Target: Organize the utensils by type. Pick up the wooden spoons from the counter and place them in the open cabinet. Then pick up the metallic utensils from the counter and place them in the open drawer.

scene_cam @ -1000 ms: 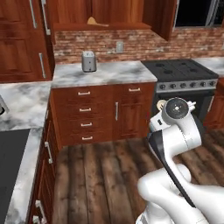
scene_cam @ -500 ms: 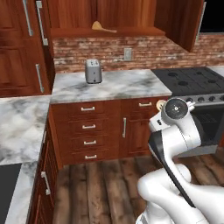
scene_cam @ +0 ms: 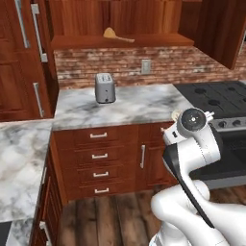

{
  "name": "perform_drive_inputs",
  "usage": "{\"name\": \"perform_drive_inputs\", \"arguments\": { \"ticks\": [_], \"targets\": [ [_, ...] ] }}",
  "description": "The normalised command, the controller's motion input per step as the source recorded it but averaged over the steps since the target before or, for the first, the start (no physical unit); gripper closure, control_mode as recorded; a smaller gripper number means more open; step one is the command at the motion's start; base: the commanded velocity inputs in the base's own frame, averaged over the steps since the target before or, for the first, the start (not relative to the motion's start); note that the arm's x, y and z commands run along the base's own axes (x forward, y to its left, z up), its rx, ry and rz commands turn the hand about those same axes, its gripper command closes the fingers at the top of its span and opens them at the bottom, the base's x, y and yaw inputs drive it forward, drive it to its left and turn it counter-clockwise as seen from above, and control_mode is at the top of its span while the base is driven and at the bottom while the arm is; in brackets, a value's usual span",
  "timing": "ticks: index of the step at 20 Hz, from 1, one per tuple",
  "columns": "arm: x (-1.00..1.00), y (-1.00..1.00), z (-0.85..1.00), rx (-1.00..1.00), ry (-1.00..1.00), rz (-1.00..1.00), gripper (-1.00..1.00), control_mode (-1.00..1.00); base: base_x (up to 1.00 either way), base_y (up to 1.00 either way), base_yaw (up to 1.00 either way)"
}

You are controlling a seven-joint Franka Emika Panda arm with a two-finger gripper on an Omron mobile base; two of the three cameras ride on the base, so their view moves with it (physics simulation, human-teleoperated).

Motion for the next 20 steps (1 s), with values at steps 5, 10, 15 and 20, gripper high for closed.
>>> {"name": "perform_drive_inputs", "arguments": {
  "ticks": [5,10,15,20],
  "targets": [
    [0.0,0.0,0.0,0.0,0.0,0.0,1.0,1.0,0.57,0.09,-0.01],
    [0.0,0.0,0.0,0.0,0.0,0.0,1.0,1.0,0.59,0.1,-0.01],
    [0.0,0.0,0.0,0.0,0.0,0.0,1.0,1.0,0.55,0.17,-0.04],
    [0.0,0.0,0.0,0.0,0.0,0.0,1.0,1.0,0.51,0.15,-0.06]
  ]
}}
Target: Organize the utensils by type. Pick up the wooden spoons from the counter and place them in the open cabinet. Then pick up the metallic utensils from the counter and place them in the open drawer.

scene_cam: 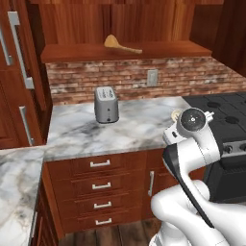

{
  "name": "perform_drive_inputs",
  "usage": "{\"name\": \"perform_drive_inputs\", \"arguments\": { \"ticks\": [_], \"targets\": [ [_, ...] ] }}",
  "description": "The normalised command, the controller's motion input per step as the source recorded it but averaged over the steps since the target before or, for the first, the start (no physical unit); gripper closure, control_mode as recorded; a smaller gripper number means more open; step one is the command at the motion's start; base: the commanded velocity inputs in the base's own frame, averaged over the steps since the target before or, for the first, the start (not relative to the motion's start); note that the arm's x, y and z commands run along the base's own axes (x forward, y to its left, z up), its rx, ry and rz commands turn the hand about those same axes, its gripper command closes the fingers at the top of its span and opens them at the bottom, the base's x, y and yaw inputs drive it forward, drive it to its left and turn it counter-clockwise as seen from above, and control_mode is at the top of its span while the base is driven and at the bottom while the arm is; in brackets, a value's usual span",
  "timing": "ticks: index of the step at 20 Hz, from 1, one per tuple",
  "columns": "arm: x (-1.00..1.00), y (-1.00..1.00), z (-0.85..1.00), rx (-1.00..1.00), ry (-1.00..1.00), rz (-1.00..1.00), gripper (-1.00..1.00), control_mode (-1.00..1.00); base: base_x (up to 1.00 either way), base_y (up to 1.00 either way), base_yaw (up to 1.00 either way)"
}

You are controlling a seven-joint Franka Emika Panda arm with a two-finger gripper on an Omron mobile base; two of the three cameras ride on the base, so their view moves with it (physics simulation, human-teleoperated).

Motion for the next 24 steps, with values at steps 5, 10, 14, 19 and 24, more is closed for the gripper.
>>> {"name": "perform_drive_inputs", "arguments": {
  "ticks": [5,10,14,19,24],
  "targets": [
    [0.0,0.0,0.0,0.0,0.0,0.0,1.0,1.0,0.45,0.2,-0.08],
    [0.0,0.0,0.0,0.0,0.0,0.0,1.0,1.0,0.43,0.27,-0.11],
    [0.0,0.0,0.0,0.0,0.0,0.0,1.0,1.0,0.44,0.36,-0.13],
    [0.0,0.0,0.0,0.0,0.0,0.0,1.0,1.0,0.37,0.36,-0.14],
    [0.0,0.0,0.0,0.0,0.0,0.0,1.0,1.0,0.32,0.33,-0.14]
  ]
}}
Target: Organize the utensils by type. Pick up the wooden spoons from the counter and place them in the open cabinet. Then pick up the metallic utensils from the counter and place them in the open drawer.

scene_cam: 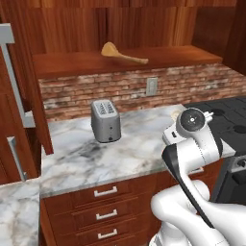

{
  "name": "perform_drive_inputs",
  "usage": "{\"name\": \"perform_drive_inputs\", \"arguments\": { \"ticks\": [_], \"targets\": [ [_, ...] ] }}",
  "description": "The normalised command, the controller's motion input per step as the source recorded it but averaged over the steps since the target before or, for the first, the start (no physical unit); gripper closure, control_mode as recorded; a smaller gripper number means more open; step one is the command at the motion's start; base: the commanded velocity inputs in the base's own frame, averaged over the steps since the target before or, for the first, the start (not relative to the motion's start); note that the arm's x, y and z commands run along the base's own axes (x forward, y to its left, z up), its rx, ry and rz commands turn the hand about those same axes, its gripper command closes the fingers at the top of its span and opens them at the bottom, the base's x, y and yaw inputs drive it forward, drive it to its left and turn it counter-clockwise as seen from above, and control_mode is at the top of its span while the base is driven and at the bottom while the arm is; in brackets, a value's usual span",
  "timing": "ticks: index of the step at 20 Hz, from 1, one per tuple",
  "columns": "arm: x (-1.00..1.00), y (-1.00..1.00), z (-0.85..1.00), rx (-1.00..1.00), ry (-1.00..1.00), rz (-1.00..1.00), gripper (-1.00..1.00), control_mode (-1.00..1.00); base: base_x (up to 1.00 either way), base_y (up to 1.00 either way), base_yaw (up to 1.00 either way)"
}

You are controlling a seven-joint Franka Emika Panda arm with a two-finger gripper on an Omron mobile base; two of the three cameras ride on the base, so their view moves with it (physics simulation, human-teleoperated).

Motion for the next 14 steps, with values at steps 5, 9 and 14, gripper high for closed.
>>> {"name": "perform_drive_inputs", "arguments": {
  "ticks": [5,9,14],
  "targets": [
    [0.0,0.0,0.0,0.0,0.0,0.0,1.0,1.0,0.29,0.35,-0.15],
    [0.0,0.0,0.0,0.0,0.0,0.0,1.0,1.0,0.26,0.34,-0.15],
    [0.0,0.0,0.0,0.0,0.0,0.0,1.0,1.0,0.29,0.29,-0.15]
  ]
}}
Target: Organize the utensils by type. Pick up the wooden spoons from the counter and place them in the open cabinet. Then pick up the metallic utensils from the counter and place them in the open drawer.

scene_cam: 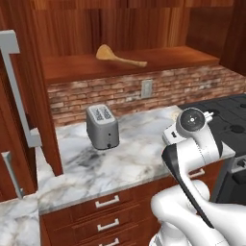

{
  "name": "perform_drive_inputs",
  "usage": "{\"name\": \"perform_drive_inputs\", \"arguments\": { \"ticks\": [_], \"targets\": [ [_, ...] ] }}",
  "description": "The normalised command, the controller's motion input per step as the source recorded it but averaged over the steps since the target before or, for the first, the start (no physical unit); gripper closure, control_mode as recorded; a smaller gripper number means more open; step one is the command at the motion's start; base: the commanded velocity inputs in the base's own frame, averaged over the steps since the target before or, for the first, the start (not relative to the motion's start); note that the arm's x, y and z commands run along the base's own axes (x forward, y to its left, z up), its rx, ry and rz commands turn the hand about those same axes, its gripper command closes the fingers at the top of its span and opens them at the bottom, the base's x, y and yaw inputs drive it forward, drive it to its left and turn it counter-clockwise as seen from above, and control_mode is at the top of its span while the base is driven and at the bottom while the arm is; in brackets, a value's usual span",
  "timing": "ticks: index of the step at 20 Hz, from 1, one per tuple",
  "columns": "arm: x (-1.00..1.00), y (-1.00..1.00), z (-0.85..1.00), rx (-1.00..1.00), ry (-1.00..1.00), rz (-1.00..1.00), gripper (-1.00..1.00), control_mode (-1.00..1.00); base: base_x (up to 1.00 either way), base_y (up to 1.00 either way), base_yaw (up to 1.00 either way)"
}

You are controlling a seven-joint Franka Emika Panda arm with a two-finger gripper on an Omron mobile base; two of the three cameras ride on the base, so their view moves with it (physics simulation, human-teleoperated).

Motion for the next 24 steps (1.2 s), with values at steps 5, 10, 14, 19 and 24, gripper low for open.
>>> {"name": "perform_drive_inputs", "arguments": {
  "ticks": [5,10,14,19,24],
  "targets": [
    [0.0,0.0,0.0,0.0,0.0,0.0,1.0,1.0,0.36,0.26,-0.13],
    [0.0,0.0,0.0,0.0,0.0,0.0,1.0,1.0,0.4,0.27,-0.12],
    [0.19,0.15,0.0,0.0,0.0,-0.06,1.0,-1.0,0.17,0.13,-0.05],
    [0.14,0.16,0.0,0.0,0.0,-0.06,1.0,1.0,0.14,0.11,-0.05],
    [0.0,0.0,0.0,0.0,0.0,0.0,1.0,1.0,0.18,0.14,-0.07]
  ]
}}
